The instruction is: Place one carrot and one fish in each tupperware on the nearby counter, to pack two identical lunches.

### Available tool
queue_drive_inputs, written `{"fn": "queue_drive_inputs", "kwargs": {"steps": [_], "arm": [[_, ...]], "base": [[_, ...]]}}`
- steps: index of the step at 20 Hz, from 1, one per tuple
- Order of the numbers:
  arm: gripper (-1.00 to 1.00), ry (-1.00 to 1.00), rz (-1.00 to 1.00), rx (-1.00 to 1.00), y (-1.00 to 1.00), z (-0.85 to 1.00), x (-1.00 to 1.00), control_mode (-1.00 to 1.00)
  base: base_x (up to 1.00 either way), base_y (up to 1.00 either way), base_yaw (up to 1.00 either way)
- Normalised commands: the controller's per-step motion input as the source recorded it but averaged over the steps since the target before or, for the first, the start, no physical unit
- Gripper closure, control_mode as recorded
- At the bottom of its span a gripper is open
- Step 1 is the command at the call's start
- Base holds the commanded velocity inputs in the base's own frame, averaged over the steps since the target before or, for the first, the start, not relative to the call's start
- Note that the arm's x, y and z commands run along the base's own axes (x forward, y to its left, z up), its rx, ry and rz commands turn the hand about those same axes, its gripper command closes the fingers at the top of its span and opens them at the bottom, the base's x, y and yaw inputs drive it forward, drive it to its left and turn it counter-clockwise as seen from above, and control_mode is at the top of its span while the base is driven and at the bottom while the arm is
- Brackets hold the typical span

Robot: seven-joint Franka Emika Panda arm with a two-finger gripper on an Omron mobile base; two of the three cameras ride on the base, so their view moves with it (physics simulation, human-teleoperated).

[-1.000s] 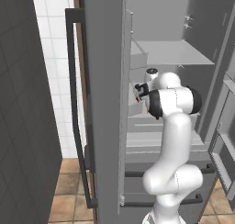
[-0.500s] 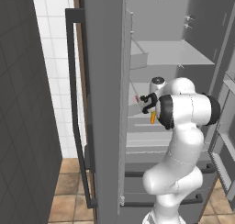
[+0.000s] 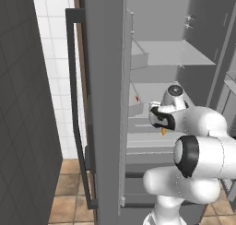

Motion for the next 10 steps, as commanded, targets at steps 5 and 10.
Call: {"fn": "queue_drive_inputs", "kwargs": {"steps": [5, 10], "arm": [[1.00, 0.01, 0.07, 0.00, 0.00, 1.00, -0.88, -1.00], [1.00, 0.10, 0.10, 0.00, 0.00, 1.00, -0.86, -1.00]], "base": [[0.00, 0.00, 0.00], [0.00, 0.00, 0.00]]}}
